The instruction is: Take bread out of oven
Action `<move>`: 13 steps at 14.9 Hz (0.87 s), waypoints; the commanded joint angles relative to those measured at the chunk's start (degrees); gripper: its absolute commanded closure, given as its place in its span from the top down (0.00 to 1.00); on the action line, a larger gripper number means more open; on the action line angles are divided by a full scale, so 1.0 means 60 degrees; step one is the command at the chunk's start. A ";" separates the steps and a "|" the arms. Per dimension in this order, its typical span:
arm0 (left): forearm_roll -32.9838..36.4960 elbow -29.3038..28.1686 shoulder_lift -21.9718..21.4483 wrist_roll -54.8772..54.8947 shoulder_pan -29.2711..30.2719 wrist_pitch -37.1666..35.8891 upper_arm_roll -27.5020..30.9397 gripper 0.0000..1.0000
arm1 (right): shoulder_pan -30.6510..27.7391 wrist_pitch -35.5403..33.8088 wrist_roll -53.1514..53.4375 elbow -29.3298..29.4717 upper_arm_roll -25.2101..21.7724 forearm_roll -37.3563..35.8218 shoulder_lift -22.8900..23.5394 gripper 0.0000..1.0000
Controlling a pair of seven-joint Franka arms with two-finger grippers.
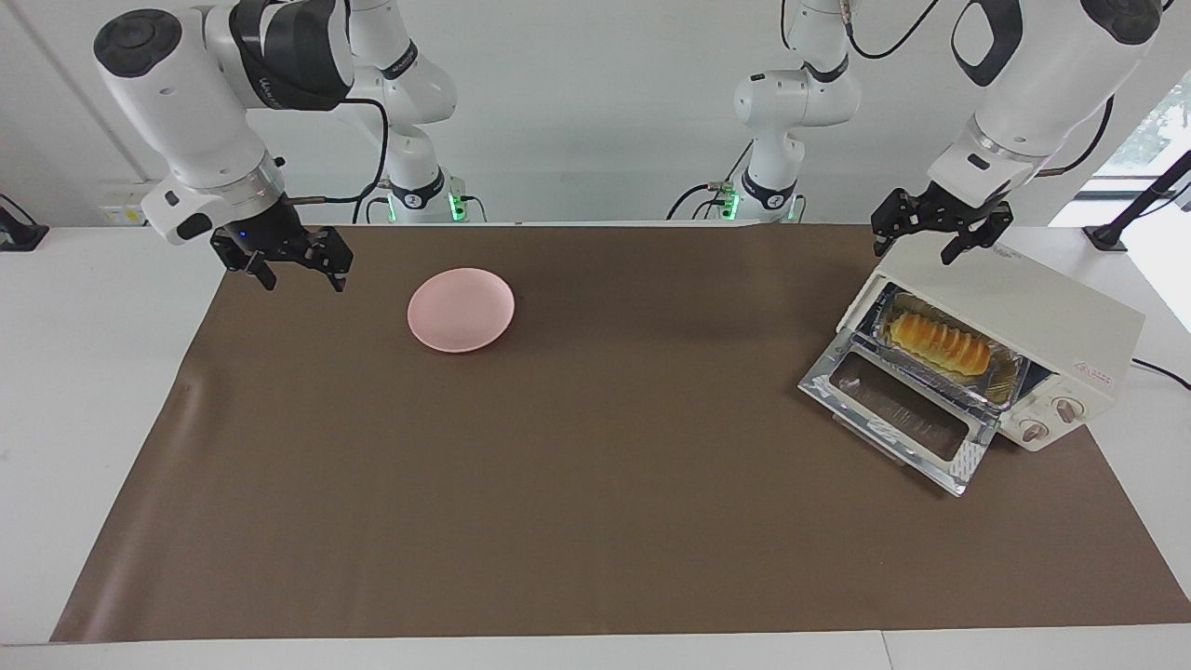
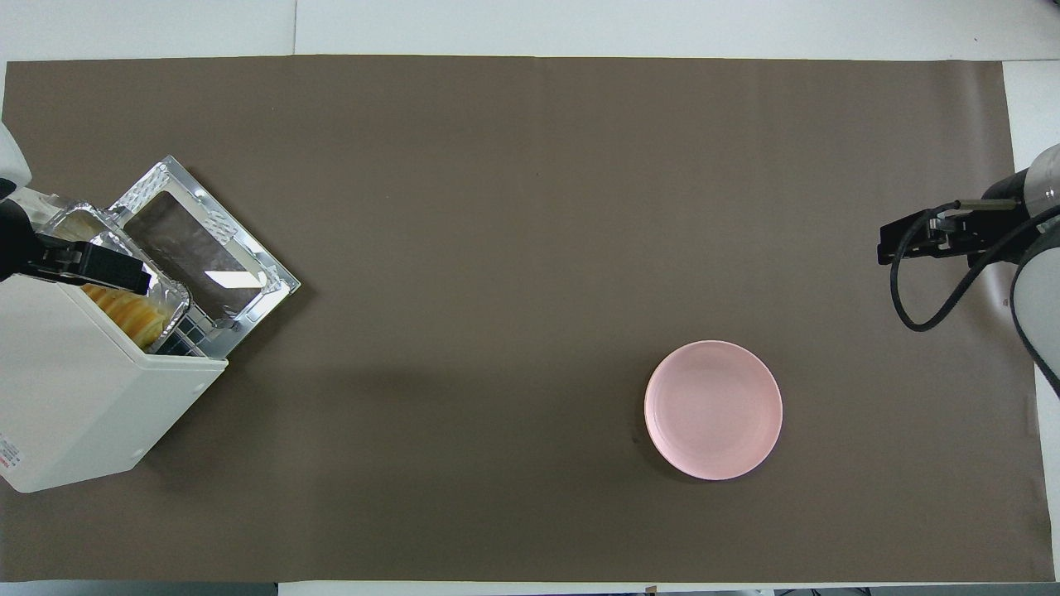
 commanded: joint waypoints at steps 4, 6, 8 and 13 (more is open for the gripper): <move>0.0194 -0.0265 -0.0229 0.0038 0.0034 0.0184 0.0016 1.00 | -0.0158 0.0044 -0.0131 -0.0166 0.0124 -0.0136 -0.0169 1.00; 0.0194 -0.0236 -0.0229 -0.0035 0.0034 0.0155 0.0031 1.00 | -0.0158 0.0044 -0.0131 -0.0166 0.0124 -0.0136 -0.0169 1.00; 0.0194 -0.0206 -0.0244 -0.0064 0.0034 0.0053 0.0031 1.00 | -0.0158 0.0044 -0.0131 -0.0166 0.0139 -0.0136 -0.0169 1.00; 0.0194 -0.0192 -0.0288 -0.0079 0.0092 0.0037 0.0133 1.00 | -0.0158 0.0044 -0.0131 -0.0166 0.0124 -0.0136 -0.0169 1.00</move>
